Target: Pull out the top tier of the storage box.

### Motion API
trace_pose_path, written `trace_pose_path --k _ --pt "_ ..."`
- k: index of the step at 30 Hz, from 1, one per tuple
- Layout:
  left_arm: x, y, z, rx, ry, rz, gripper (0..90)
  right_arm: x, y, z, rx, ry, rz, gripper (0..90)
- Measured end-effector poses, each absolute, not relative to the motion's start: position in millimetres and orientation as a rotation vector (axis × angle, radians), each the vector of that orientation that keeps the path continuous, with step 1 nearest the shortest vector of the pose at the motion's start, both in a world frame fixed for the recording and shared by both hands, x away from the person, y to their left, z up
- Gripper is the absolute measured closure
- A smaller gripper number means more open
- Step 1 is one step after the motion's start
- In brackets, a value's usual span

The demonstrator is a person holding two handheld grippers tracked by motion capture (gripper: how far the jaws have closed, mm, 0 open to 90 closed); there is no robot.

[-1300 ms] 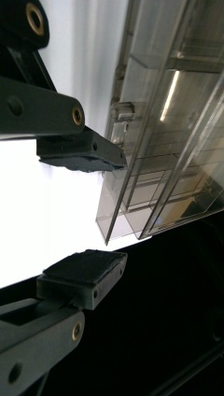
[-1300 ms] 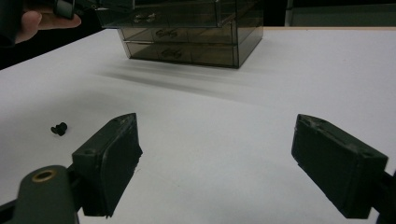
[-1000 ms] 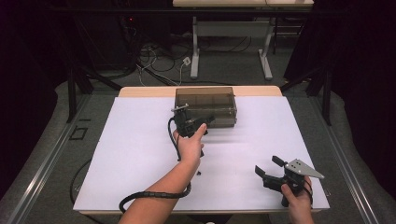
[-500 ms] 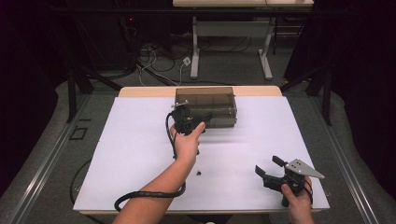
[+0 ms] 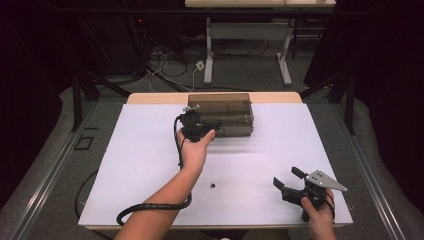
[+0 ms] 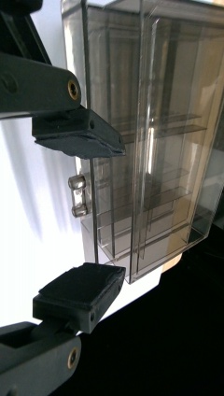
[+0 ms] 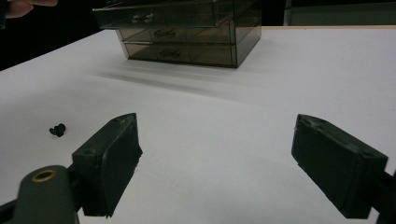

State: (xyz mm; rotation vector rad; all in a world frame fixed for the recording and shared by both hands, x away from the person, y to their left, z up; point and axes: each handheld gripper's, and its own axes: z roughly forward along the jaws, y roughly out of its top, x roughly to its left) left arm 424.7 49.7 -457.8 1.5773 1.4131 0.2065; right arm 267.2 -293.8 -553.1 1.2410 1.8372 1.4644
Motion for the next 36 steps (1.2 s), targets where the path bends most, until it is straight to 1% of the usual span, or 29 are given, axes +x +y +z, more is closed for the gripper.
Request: trace_pose_path --k 7,21,29,36 --pt "425 52 -452 1.616 1.403 0.257 35.4 267 -294 -553 1.238 1.835 1.465 14.8" --pt "421 49 -445 1.768 1.297 0.378 34.4 267 -294 -553 1.234 1.833 1.468 14.8" --pt "416 45 -444 1.842 1.206 0.396 34.5 267 -294 -553 1.23 1.834 1.466 14.8" --pt "412 47 -446 1.85 1.2 0.369 34.4 267 -294 -552 1.231 1.837 1.461 14.8"
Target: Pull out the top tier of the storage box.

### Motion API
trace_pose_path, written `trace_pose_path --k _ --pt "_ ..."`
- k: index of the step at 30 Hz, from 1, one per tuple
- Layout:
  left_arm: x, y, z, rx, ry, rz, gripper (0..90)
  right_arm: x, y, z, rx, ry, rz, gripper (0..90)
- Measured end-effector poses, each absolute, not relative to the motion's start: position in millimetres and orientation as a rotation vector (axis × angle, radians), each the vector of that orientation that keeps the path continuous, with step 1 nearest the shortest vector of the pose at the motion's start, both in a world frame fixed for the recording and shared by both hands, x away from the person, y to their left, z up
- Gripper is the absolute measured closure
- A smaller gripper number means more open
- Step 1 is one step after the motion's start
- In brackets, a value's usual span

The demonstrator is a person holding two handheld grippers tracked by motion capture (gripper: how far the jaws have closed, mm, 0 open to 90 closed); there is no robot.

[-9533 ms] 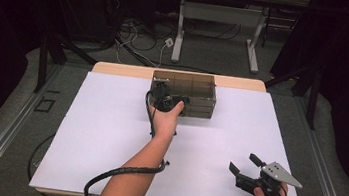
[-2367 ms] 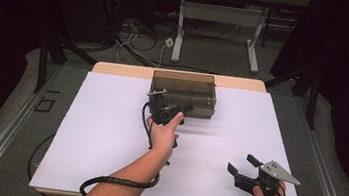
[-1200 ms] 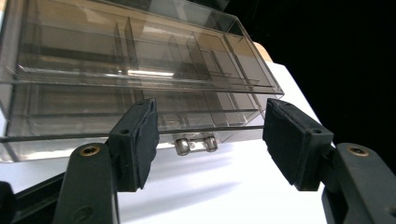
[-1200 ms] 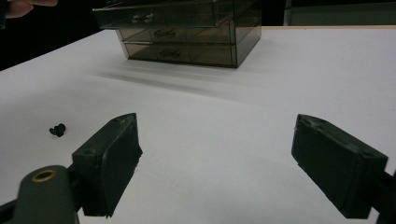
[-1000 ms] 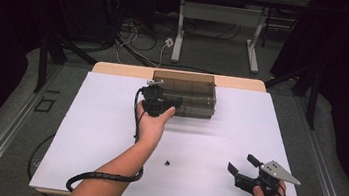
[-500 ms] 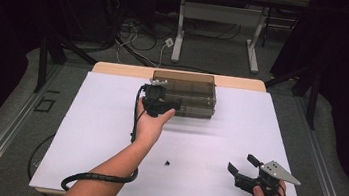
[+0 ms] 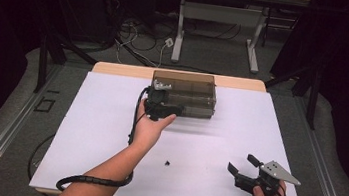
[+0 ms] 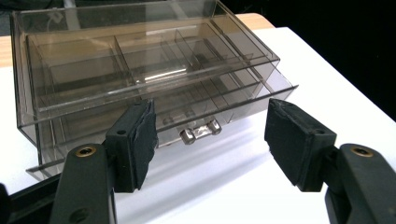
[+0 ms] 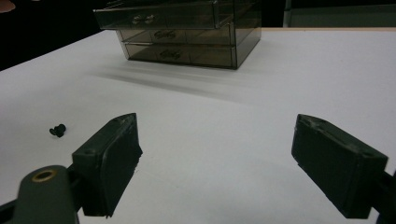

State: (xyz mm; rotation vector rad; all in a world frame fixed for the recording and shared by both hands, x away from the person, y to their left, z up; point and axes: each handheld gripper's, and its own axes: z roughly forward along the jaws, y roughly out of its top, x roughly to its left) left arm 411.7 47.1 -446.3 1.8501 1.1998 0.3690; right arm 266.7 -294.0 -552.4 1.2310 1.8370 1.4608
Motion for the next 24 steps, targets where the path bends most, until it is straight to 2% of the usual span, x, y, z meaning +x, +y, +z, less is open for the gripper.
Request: trace_pose_path --k 9,18,24 --pt "413 53 -446 1.903 1.174 0.431 29.0 267 -294 -553 1.229 1.838 1.464 14.8" --pt "423 66 -438 1.884 1.218 0.485 29.3 267 -294 -553 1.233 1.837 1.463 14.8" --pt "431 79 -438 1.877 1.251 0.493 32.7 267 -294 -553 1.233 1.835 1.466 14.8"
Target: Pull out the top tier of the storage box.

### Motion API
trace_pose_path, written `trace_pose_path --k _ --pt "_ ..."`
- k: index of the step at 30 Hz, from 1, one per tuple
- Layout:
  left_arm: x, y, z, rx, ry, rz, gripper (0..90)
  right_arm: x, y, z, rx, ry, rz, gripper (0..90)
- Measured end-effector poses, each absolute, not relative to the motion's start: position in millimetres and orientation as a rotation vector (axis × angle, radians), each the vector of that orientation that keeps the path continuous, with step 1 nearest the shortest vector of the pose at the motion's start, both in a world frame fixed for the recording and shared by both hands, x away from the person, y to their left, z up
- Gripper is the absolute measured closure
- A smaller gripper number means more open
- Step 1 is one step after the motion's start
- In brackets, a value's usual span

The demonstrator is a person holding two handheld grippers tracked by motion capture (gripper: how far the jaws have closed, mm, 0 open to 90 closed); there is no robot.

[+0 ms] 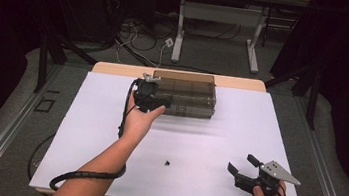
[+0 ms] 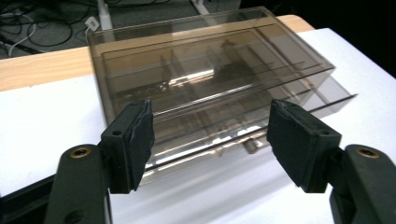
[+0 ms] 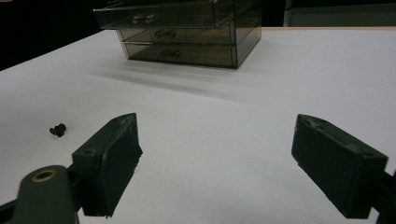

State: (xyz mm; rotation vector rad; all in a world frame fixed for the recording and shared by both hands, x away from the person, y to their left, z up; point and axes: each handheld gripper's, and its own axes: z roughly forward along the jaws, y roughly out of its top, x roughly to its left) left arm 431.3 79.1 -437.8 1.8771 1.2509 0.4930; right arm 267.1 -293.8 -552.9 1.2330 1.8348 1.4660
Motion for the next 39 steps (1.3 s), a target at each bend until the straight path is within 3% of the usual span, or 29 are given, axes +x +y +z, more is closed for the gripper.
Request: trace_pose_path --k 8,29,39 --pt "439 90 -441 1.886 1.324 0.49 34.1 267 -293 -553 1.231 1.839 1.461 14.8" --pt "449 100 -446 1.947 1.486 0.428 70.7 267 -293 -554 1.247 1.842 1.462 14.8" --pt "452 97 -448 1.918 1.55 0.409 77.0 267 -293 -554 1.25 1.842 1.462 14.8"
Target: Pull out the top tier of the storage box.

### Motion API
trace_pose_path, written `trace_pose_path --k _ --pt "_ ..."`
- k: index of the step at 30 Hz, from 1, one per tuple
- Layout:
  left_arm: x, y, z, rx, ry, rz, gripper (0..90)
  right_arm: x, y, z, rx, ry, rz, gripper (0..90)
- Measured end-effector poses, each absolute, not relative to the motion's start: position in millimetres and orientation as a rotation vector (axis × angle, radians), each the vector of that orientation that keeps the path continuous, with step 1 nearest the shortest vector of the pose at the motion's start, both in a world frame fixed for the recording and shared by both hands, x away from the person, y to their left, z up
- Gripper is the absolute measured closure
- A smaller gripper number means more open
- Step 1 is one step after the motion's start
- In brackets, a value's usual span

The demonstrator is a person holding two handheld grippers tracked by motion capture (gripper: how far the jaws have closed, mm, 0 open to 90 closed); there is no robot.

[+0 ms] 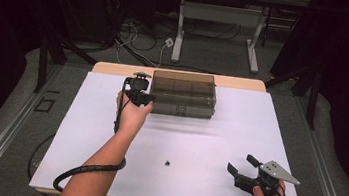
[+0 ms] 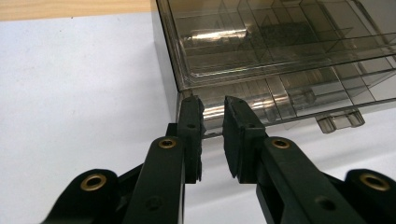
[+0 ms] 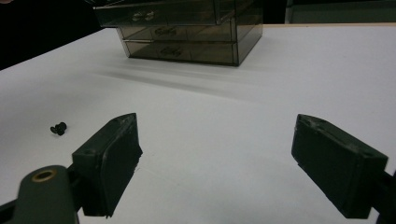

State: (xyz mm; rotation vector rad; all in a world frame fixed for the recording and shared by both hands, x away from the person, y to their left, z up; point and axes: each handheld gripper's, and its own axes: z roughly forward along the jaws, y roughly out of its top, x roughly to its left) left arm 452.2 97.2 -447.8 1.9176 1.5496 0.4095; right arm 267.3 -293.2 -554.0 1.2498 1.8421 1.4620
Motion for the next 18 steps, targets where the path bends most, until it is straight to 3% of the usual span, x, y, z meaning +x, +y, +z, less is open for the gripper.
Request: trace_pose_path --k 10,18 --pt "453.7 101.7 -454.0 1.916 1.575 0.466 73.8 267.8 -293.3 -554.2 1.244 1.845 1.467 14.8" --pt "457.0 103.4 -456.4 1.901 1.587 0.433 77.4 267.9 -293.1 -554.5 1.244 1.846 1.469 14.8"
